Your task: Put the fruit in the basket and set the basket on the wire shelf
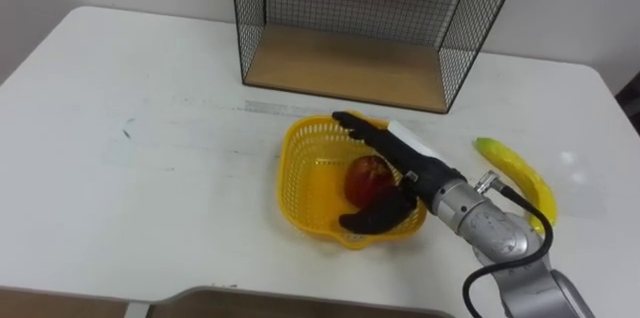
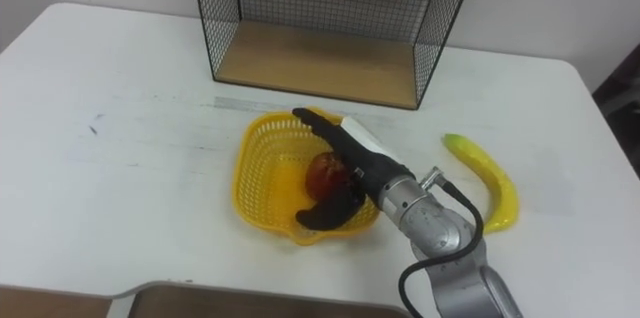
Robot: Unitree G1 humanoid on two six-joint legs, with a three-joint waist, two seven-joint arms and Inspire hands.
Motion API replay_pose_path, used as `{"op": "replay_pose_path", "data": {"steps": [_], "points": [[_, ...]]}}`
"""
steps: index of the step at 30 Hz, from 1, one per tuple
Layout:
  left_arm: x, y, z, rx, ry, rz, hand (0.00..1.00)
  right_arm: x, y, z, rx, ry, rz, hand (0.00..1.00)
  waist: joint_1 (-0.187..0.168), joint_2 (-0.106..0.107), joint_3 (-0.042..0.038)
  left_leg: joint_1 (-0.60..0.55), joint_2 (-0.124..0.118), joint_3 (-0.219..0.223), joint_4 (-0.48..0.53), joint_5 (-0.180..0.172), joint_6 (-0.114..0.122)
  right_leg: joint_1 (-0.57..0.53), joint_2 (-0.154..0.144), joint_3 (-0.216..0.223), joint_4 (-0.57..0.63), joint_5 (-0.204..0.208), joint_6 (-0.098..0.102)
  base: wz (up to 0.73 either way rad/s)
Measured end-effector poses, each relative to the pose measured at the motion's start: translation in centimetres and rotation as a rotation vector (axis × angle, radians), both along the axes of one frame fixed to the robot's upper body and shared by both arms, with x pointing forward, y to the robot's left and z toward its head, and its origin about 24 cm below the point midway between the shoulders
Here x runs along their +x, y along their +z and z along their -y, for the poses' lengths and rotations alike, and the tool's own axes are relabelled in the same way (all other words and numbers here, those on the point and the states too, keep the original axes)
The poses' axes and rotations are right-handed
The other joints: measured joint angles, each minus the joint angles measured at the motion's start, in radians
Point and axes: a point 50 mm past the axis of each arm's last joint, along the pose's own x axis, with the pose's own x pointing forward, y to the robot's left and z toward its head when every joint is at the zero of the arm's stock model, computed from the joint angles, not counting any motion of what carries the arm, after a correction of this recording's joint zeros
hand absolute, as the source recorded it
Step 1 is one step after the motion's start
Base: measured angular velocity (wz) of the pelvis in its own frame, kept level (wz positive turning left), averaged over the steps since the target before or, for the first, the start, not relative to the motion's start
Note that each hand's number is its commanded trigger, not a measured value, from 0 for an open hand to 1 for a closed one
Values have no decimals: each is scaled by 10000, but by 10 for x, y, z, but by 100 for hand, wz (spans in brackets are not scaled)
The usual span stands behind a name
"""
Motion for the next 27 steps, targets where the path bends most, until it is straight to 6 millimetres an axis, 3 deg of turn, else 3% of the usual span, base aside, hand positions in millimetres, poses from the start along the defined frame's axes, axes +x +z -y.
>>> {"op": "replay_pose_path", "data": {"steps": [14,27], "points": [[-5,-1,1,-36,68,-159,0,3,8,8,1930,-779,79,0,-72,-57,9,193,-5,35,-61,1,1,181,1,8,-88,13,3,0],[-19,-1,-2,48,348,-361,0,9,24,41,4509,-2724,748,0,-333,-122,8,188,-5,33,-58,1,1,204,14,31,-133,29,4,0]]}}
